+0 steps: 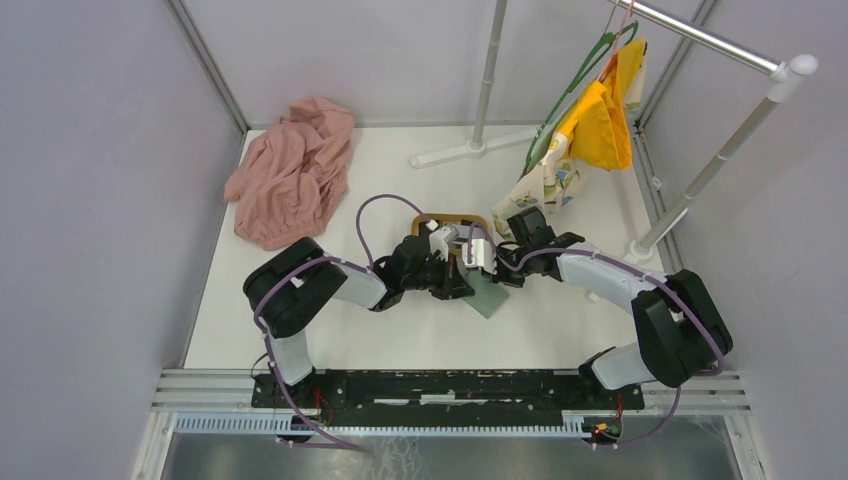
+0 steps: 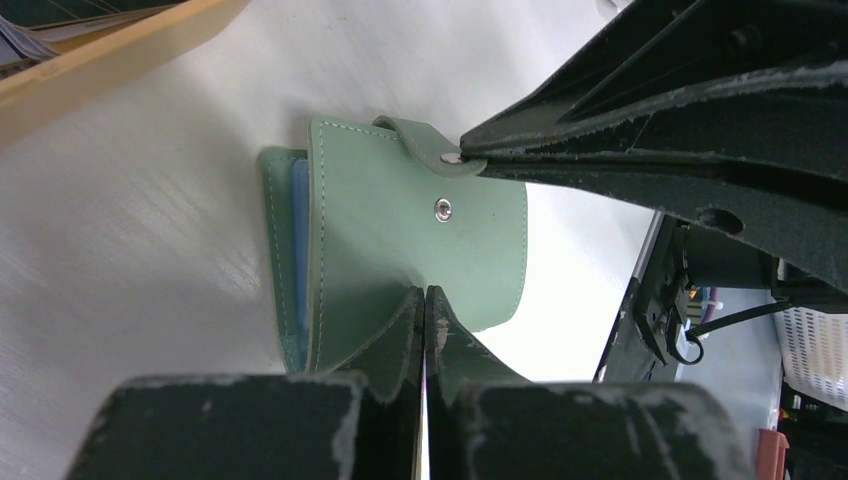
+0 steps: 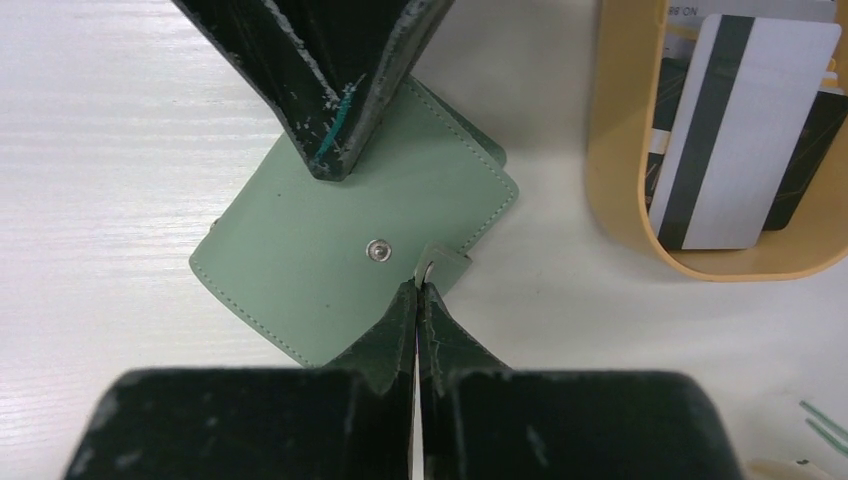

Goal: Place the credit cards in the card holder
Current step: Close the card holder at the center of the board.

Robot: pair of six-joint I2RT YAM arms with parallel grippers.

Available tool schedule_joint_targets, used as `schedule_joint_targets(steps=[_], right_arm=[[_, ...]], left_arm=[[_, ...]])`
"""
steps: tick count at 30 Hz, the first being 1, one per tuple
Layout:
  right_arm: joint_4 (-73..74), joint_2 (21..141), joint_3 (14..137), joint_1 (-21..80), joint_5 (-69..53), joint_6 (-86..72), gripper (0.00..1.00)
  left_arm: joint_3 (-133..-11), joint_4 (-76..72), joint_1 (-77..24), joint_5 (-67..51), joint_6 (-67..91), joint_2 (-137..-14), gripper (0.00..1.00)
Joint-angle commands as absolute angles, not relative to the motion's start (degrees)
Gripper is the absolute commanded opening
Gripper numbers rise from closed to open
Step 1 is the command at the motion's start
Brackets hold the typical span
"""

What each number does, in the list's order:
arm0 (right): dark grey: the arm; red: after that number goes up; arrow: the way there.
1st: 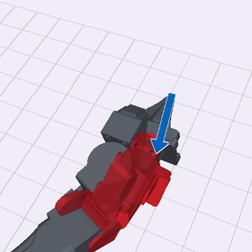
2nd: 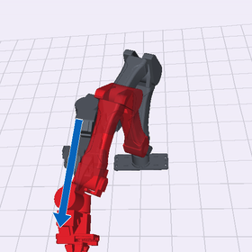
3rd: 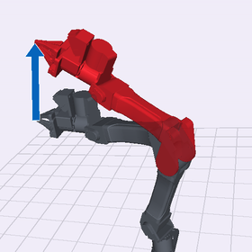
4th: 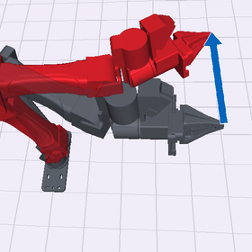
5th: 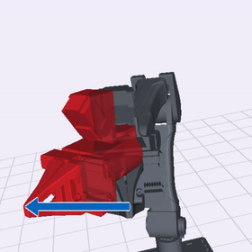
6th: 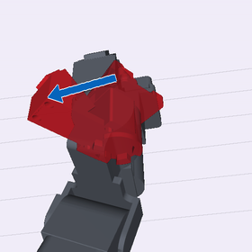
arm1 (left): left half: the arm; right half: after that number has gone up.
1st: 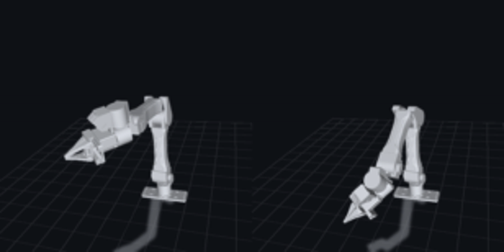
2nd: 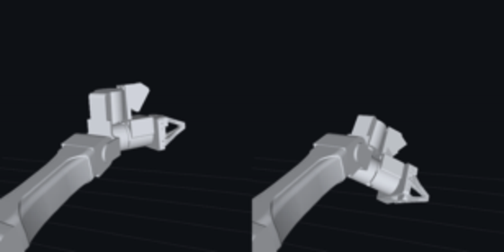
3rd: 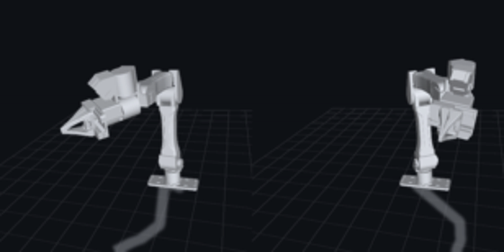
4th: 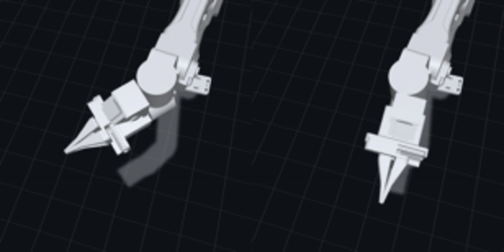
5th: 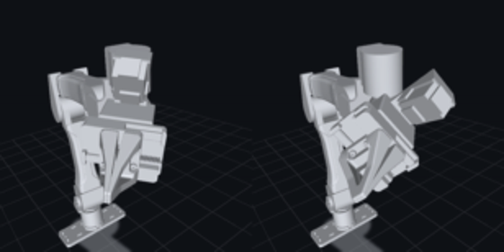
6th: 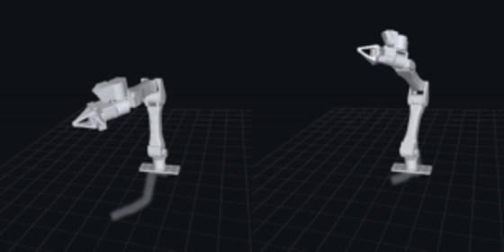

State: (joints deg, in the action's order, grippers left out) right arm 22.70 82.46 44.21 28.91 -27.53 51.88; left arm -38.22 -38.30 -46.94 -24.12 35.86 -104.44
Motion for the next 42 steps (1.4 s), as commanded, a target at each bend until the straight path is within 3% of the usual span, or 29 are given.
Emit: schedule_joint_targets(steps=[1,42], right_arm=[[22.6,80.0,42.8,30.0,-29.5,53.0,0.00],[18.3,74.2,35.7,39.9,-13.9,57.1,0.00]], left_arm=[[-39.7,-40.3,-47.0,-24.9,38.0,-105.4,0.02],[-41.6,-39.4,-48.0,-25.1,38.4,-106.7,0.02]])
